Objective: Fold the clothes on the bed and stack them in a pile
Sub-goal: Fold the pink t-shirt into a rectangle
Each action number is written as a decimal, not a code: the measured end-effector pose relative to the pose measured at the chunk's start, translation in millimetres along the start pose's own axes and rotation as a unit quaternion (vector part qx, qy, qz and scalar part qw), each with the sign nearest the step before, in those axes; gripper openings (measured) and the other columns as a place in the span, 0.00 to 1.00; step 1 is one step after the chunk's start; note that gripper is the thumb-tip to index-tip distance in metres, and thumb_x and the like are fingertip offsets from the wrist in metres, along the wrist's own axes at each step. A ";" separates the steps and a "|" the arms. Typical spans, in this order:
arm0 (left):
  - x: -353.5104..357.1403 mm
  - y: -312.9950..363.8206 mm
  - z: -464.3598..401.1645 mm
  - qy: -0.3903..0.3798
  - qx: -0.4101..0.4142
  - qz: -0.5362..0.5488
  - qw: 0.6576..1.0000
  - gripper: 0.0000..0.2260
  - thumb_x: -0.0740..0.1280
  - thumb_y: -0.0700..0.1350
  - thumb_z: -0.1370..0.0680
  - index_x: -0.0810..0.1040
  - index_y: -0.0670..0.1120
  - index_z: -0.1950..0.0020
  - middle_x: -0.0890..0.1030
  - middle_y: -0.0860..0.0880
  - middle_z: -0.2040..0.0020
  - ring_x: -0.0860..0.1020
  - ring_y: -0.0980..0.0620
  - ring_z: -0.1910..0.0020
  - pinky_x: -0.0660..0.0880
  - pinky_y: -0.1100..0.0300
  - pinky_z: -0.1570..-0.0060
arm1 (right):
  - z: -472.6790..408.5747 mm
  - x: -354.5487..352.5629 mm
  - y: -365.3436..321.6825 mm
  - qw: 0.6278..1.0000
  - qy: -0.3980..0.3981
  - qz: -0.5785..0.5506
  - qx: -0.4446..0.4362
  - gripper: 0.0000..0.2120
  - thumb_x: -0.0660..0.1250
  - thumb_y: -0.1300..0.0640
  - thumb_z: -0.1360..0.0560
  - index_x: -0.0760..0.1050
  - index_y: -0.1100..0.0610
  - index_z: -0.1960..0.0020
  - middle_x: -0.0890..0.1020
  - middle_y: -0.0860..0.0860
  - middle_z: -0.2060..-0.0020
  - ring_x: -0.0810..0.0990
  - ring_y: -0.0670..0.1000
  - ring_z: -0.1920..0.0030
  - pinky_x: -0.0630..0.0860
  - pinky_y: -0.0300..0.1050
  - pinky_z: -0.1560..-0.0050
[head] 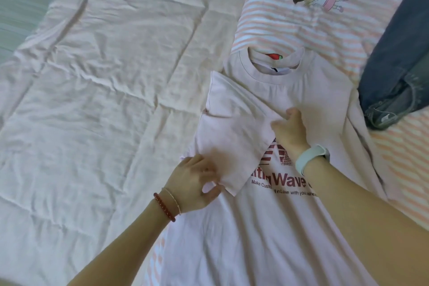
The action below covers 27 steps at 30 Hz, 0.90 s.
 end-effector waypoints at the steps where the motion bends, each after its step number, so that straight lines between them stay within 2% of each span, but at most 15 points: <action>1: 0.2 -2.6 -1.1 0.015 -0.033 0.016 0.999 0.10 0.67 0.50 0.30 0.80 0.46 0.68 0.80 0.49 0.62 0.78 0.48 0.64 0.74 0.58 0.64 | 2.6 0.9 6.5 1.000 -0.005 0.009 0.001 0.25 0.59 0.65 0.25 0.59 0.61 0.29 0.71 0.59 0.37 0.73 0.57 0.43 0.69 0.43 0.47; 3: 1.4 -10.0 -10.0 0.083 -0.202 0.084 0.972 0.11 0.65 0.50 0.27 0.80 0.43 0.61 0.79 0.46 0.56 0.77 0.46 0.58 0.75 0.55 0.58 | 9.8 5.6 14.5 0.997 0.023 0.049 -0.051 0.25 0.60 0.65 0.25 0.59 0.62 0.29 0.68 0.61 0.36 0.70 0.60 0.38 0.69 0.49 0.39; 4: 2.3 -17.3 -15.7 0.105 -0.324 0.143 0.929 0.10 0.65 0.49 0.25 0.79 0.43 0.52 0.77 0.45 0.49 0.76 0.45 0.52 0.74 0.54 0.53 | 13.0 8.4 14.8 0.990 0.048 0.099 -0.087 0.24 0.61 0.63 0.25 0.61 0.62 0.30 0.68 0.61 0.36 0.68 0.60 0.37 0.67 0.52 0.38; 6: 9.3 -33.3 -27.4 0.071 -0.524 0.284 0.800 0.18 0.65 0.51 0.23 0.71 0.43 0.36 0.73 0.45 0.40 0.73 0.47 0.43 0.71 0.56 0.46 | 13.8 14.0 5.9 0.964 0.094 0.188 -0.165 0.20 0.62 0.60 0.24 0.66 0.61 0.33 0.69 0.59 0.36 0.67 0.61 0.37 0.67 0.55 0.42; 7: 15.6 -40.1 -30.8 0.039 -0.563 0.328 0.757 0.21 0.64 0.52 0.23 0.69 0.43 0.33 0.73 0.45 0.39 0.73 0.47 0.42 0.71 0.57 0.46 | 10.8 18.3 -3.8 0.951 0.094 0.210 -0.209 0.19 0.61 0.59 0.24 0.68 0.60 0.34 0.71 0.58 0.37 0.68 0.60 0.37 0.67 0.56 0.43; 8: 21.1 -43.9 -33.7 0.012 -0.570 0.342 0.747 0.21 0.63 0.53 0.22 0.70 0.43 0.34 0.75 0.46 0.40 0.74 0.47 0.43 0.71 0.57 0.46 | 5.6 24.6 -14.4 0.938 0.077 0.224 -0.253 0.18 0.60 0.59 0.23 0.69 0.60 0.34 0.73 0.58 0.38 0.69 0.60 0.38 0.67 0.55 0.43; 11: 26.4 -46.8 -37.7 0.025 -0.552 0.306 0.775 0.12 0.62 0.51 0.22 0.77 0.45 0.47 0.79 0.50 0.53 0.76 0.49 0.52 0.70 0.60 0.55 | -17.3 47.8 -56.4 0.911 -0.010 0.253 -0.326 0.13 0.58 0.57 0.22 0.72 0.57 0.39 0.76 0.57 0.43 0.70 0.59 0.40 0.68 0.53 0.44; 13: 22.9 -46.2 -35.3 0.074 -0.540 0.289 0.787 0.08 0.62 0.49 0.22 0.74 0.47 0.56 0.77 0.54 0.62 0.74 0.53 0.60 0.69 0.67 0.64 | -32.4 64.7 -82.4 0.917 -0.045 0.244 -0.311 0.04 0.57 0.54 0.22 0.68 0.54 0.50 0.77 0.58 0.48 0.70 0.58 0.42 0.68 0.52 0.46; 16: 16.8 -43.8 -29.8 0.140 -0.501 0.270 0.810 0.12 0.61 0.47 0.21 0.68 0.50 0.64 0.72 0.55 0.69 0.71 0.60 0.70 0.66 0.71 0.71 | -54.4 88.7 -110.5 0.922 -0.054 0.272 -0.271 0.09 0.56 0.51 0.22 0.64 0.53 0.59 0.71 0.54 0.61 0.73 0.57 0.50 0.68 0.50 0.51; 17: 15.5 -42.7 -27.5 0.151 -0.492 0.267 0.815 0.13 0.61 0.47 0.21 0.66 0.50 0.66 0.71 0.55 0.71 0.70 0.60 0.72 0.66 0.70 0.72 | -59.7 94.8 -116.9 0.918 -0.061 0.291 -0.260 0.11 0.55 0.52 0.22 0.65 0.53 0.62 0.72 0.54 0.63 0.73 0.57 0.52 0.66 0.47 0.55; 19: 14.5 -42.5 -23.4 0.173 -0.492 0.263 0.812 0.15 0.60 0.46 0.20 0.64 0.49 0.66 0.69 0.54 0.73 0.70 0.62 0.74 0.65 0.69 0.73 | -66.3 102.2 -127.7 0.919 -0.065 0.289 -0.261 0.12 0.55 0.55 0.22 0.70 0.56 0.61 0.78 0.57 0.56 0.75 0.58 0.53 0.64 0.43 0.58; 22: 15.5 -48.4 -20.0 0.184 -0.531 0.260 0.785 0.14 0.59 0.47 0.20 0.63 0.49 0.66 0.70 0.53 0.71 0.70 0.59 0.72 0.65 0.71 0.73 | -70.4 105.2 -134.8 0.937 -0.018 0.196 -0.287 0.07 0.56 0.54 0.22 0.71 0.55 0.54 0.79 0.58 0.53 0.76 0.59 0.52 0.69 0.46 0.56; 24: 18.5 -52.0 -22.0 0.130 -0.565 0.241 0.779 0.12 0.57 0.49 0.19 0.65 0.48 0.62 0.72 0.52 0.68 0.72 0.53 0.67 0.66 0.68 0.69 | -71.1 107.2 -133.6 0.939 -0.008 0.178 -0.294 0.06 0.57 0.54 0.22 0.70 0.54 0.55 0.79 0.58 0.55 0.76 0.60 0.52 0.72 0.49 0.54; 25: 20.8 -53.2 -24.6 0.092 -0.584 0.222 0.776 0.11 0.56 0.50 0.19 0.67 0.47 0.58 0.75 0.51 0.64 0.74 0.48 0.62 0.68 0.62 0.64 | -71.4 107.3 -130.9 0.938 -0.008 0.186 -0.294 0.06 0.58 0.53 0.22 0.72 0.55 0.52 0.79 0.57 0.52 0.76 0.59 0.49 0.73 0.50 0.50; 27: 20.6 -53.0 -32.8 0.058 -0.601 0.184 0.775 0.10 0.55 0.50 0.19 0.70 0.46 0.44 0.76 0.47 0.46 0.74 0.44 0.44 0.68 0.54 0.49 | -70.0 100.6 -123.7 0.929 0.016 0.212 -0.302 0.13 0.59 0.52 0.22 0.73 0.54 0.40 0.77 0.55 0.43 0.72 0.57 0.39 0.69 0.52 0.41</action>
Point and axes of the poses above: each hand's wrist, its own z-axis away from the middle knuckle, its own x-axis out of the palm, y = z × x, the point moved 1 cm from there along -z, towards the middle knuckle
